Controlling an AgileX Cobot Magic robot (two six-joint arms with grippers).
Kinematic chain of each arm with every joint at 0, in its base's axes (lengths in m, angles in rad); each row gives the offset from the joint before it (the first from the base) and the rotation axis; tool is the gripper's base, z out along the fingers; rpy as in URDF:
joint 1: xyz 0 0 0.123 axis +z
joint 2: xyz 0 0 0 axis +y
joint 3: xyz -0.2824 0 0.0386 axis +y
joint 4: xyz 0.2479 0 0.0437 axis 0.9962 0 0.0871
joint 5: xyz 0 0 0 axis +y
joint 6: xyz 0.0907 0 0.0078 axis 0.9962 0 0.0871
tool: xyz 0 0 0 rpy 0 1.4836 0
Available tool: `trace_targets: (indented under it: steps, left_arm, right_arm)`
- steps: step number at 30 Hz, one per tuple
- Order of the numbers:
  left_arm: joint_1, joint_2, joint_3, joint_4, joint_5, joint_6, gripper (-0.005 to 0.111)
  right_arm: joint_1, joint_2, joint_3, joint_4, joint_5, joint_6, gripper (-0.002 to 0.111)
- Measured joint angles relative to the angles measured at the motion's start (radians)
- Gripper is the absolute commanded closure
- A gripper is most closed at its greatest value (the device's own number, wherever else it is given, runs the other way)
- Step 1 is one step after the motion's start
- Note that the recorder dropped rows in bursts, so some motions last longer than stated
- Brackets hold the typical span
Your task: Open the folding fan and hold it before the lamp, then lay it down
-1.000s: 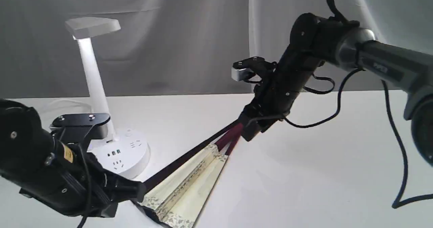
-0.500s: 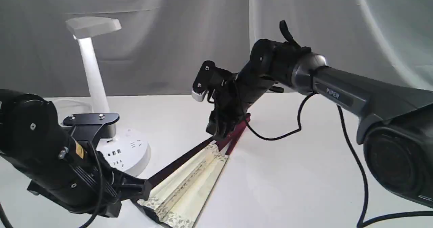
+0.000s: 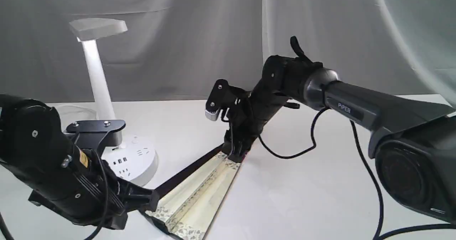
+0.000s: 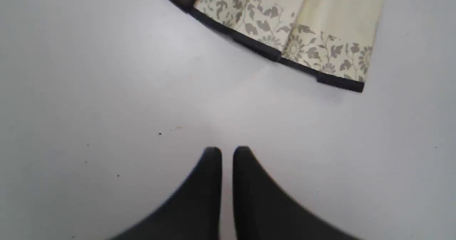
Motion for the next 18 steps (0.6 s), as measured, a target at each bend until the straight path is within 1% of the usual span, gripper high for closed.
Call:
trace_targets:
  steps: [3, 6, 13, 18]
  left_arm:
    - [0.000, 0.000, 0.000, 0.000, 0.000, 0.000, 0.101]
    - [0.000, 0.000, 0.000, 0.000, 0.000, 0.002, 0.101]
    - [0.000, 0.000, 0.000, 0.000, 0.000, 0.004, 0.101]
    - [0.000, 0.000, 0.000, 0.000, 0.000, 0.004, 0.101]
  right_arm:
    - [-0.005, 0.004, -0.001, -0.010, 0.002, 0.000, 0.045]
    - [-0.006, 0.014, -0.001, -0.025, 0.004, 0.000, 0.041]
    - [-0.009, 0.015, -0.001, -0.025, 0.004, -0.015, 0.041]
    - [-0.012, 0.015, -0.001, -0.029, 0.051, -0.016, 0.041]
